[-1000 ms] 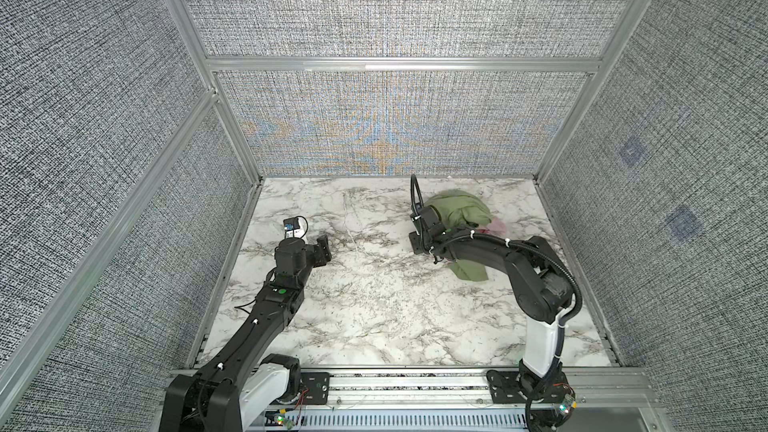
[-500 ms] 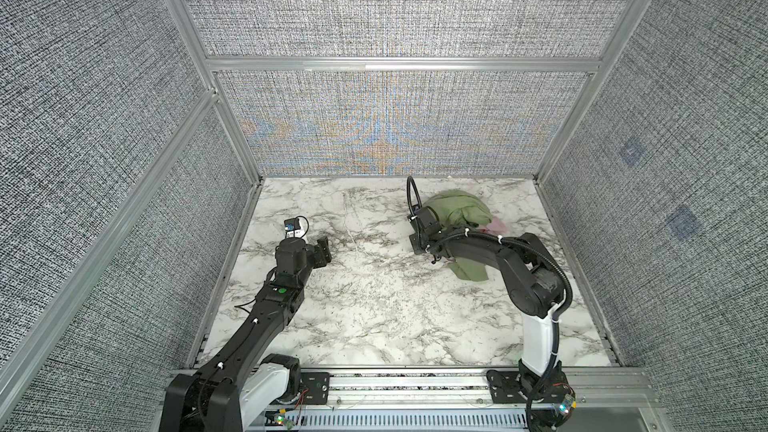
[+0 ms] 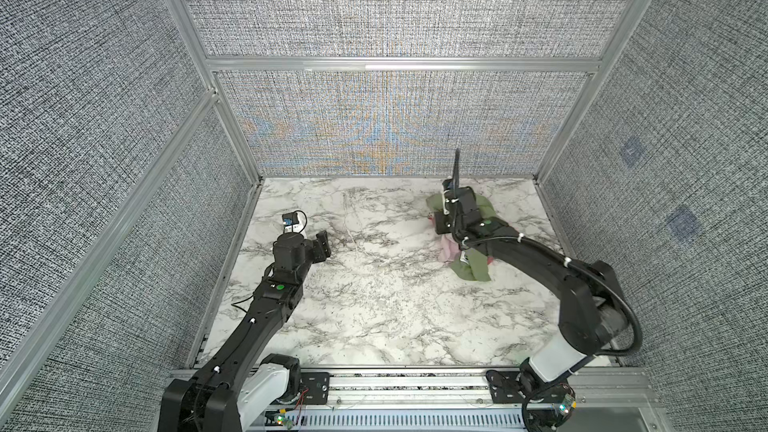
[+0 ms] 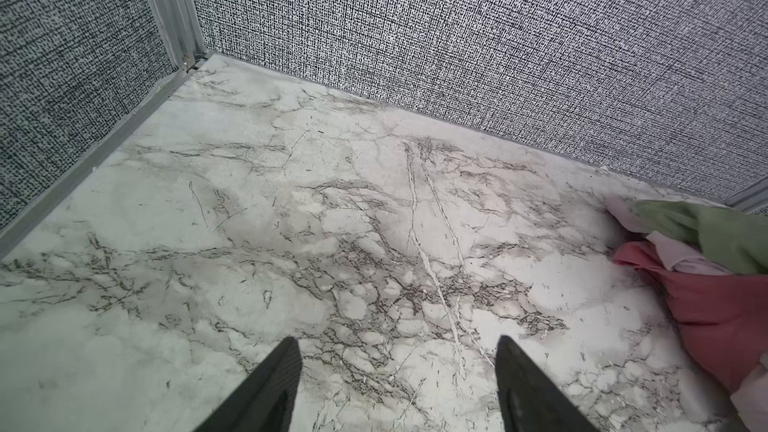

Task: Pick out a specific cloth from the pile
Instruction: 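Lift the dark pink cloth out of the pile with the right gripper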

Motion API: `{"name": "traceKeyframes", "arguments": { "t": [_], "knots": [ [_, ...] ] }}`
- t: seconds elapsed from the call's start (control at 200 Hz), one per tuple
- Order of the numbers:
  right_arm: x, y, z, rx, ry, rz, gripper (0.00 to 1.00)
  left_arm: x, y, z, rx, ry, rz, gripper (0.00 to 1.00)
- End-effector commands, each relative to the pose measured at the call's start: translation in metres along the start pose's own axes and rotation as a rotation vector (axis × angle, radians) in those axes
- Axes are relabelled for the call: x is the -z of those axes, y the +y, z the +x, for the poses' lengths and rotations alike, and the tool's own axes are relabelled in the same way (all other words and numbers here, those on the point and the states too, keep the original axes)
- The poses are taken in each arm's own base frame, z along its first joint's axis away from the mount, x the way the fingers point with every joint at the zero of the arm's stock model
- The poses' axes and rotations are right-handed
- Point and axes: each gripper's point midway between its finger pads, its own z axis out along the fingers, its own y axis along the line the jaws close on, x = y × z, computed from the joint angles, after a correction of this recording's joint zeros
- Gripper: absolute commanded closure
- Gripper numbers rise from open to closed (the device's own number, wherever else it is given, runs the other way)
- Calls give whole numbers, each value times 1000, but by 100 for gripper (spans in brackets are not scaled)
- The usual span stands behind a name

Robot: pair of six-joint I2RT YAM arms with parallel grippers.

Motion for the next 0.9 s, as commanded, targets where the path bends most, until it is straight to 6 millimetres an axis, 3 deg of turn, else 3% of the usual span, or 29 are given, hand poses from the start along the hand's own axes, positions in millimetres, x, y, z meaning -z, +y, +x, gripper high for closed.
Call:
{"name": "traceKeyframes", "arguments": {
  "t": [0.0, 0.165, 0.365, 0.641, 0.896],
  "knots": [
    [22, -5, -30, -63, -87, -91, 100, -1, -4, -8, -3, -5, 11, 24],
    [54, -33, -61, -93, -141, -83, 100, -3, -11, -15, 7, -9, 33, 24],
    [101, -48, -106, -117, -245, -127, 100, -4, -18, -29, 14, -31, 49, 24],
    [168, -38, -165, -103, -378, -228, 100, 5, -25, -50, 29, -76, 69, 25],
    [223, -6, -206, -85, -459, -422, 100, 15, -25, -68, 28, -91, 45, 25]
  ]
}}
